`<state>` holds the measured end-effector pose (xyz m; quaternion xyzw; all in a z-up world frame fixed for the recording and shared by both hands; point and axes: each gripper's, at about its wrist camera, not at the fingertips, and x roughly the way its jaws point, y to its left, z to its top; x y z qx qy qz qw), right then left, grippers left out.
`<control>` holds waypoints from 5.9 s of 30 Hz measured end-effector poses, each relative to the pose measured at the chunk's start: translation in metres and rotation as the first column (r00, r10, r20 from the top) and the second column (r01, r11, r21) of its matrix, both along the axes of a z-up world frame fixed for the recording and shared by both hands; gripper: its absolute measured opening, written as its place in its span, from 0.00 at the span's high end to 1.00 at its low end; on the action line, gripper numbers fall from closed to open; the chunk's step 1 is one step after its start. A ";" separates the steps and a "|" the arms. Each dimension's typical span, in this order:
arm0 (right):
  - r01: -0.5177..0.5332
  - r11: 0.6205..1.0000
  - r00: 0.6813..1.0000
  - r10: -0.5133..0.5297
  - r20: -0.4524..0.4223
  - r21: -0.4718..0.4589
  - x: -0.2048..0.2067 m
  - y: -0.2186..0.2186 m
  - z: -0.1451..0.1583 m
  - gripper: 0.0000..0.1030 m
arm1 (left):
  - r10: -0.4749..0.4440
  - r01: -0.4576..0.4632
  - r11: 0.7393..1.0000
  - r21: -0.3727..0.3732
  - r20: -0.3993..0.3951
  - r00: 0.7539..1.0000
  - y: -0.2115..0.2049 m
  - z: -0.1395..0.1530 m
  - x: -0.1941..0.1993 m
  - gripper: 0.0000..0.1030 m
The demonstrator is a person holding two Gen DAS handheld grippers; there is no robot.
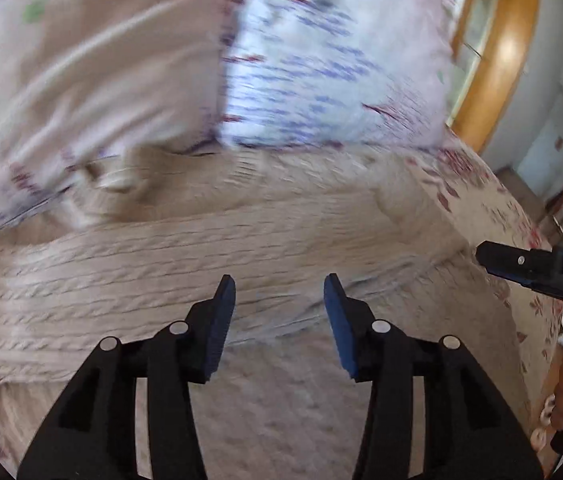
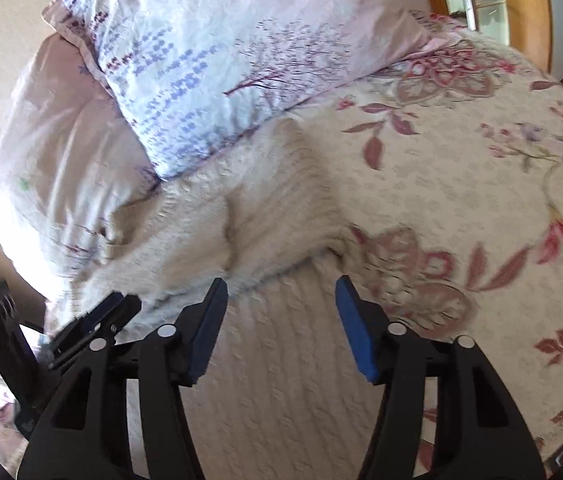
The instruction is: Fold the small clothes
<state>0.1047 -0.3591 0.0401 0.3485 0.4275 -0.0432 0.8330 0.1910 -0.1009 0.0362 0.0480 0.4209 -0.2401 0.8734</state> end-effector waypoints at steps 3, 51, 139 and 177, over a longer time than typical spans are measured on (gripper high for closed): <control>-0.027 0.995 1.000 0.026 0.018 0.098 0.019 -0.002 -0.003 0.47 | 0.159 -0.159 0.987 -0.018 -0.009 0.987 0.060 0.007 0.001 0.54; -0.099 0.993 0.994 0.097 -0.040 -0.061 0.038 -0.002 0.020 0.43 | 0.438 -0.463 0.882 -0.087 -0.209 0.874 0.248 -0.006 -0.049 0.52; -0.097 0.990 0.992 0.088 0.088 0.102 0.097 -0.032 0.011 0.92 | 0.431 -0.596 0.694 -0.404 -0.431 0.793 0.236 -0.020 0.091 0.94; -0.193 0.973 0.978 0.181 -0.101 -0.123 0.054 -0.027 -0.005 0.90 | 0.360 -0.382 0.923 -0.052 -0.239 0.902 0.216 -0.023 0.046 0.89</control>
